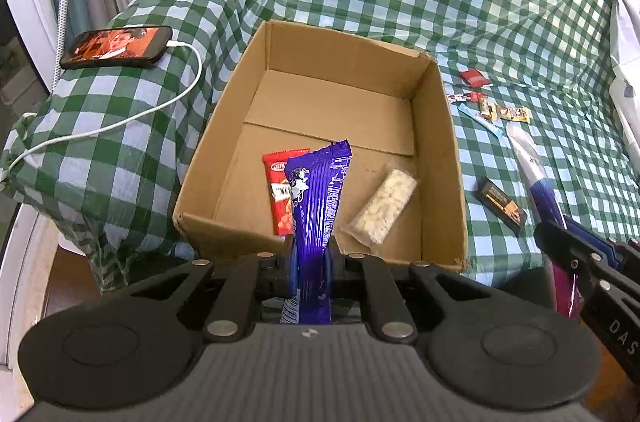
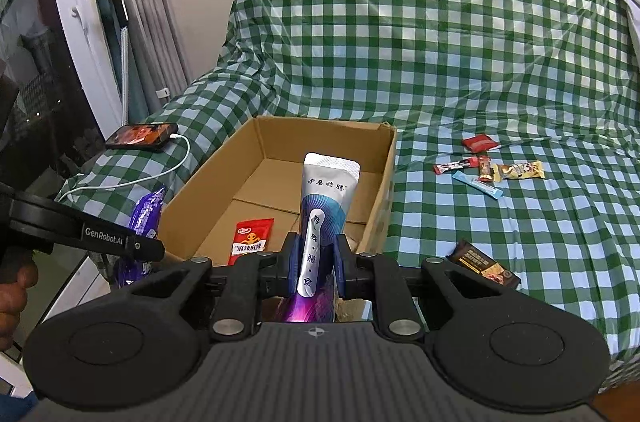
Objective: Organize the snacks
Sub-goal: 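Carry the purple candy bar with the left tool while the right tool carries the tube into the box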
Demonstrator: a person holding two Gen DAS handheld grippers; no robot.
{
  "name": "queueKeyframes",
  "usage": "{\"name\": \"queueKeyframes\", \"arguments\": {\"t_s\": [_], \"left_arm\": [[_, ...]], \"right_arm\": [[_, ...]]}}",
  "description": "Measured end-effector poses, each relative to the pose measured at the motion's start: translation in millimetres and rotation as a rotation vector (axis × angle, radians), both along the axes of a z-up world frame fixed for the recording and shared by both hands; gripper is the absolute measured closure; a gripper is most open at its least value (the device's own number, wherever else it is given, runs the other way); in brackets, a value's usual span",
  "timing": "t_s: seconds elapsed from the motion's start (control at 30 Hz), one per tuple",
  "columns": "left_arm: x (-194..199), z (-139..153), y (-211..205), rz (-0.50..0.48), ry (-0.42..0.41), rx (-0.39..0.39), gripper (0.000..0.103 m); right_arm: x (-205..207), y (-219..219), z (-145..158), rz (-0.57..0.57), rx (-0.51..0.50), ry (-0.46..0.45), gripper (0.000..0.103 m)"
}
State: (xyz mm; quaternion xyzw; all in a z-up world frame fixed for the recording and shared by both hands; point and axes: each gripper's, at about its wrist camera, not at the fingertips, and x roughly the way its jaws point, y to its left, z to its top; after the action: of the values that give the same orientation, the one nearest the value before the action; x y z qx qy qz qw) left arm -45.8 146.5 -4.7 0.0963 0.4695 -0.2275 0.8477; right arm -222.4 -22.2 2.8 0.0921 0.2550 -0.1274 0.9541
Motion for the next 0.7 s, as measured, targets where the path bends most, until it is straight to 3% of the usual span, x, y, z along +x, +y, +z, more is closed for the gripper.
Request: {"name": "queueKeyframes", "arguments": {"t_s": [0.33,0.7], "left_arm": [[47,-12,-16,0.016,0.012,0.006,0.090],[105,-44,-36,0.039,0.055,0.054,0.090]], "right_arm": [[51,-3,-5,0.028,0.000,0.048,0.084],[114,-12,-21,0.071,0.014,0.099,0.084]]}}
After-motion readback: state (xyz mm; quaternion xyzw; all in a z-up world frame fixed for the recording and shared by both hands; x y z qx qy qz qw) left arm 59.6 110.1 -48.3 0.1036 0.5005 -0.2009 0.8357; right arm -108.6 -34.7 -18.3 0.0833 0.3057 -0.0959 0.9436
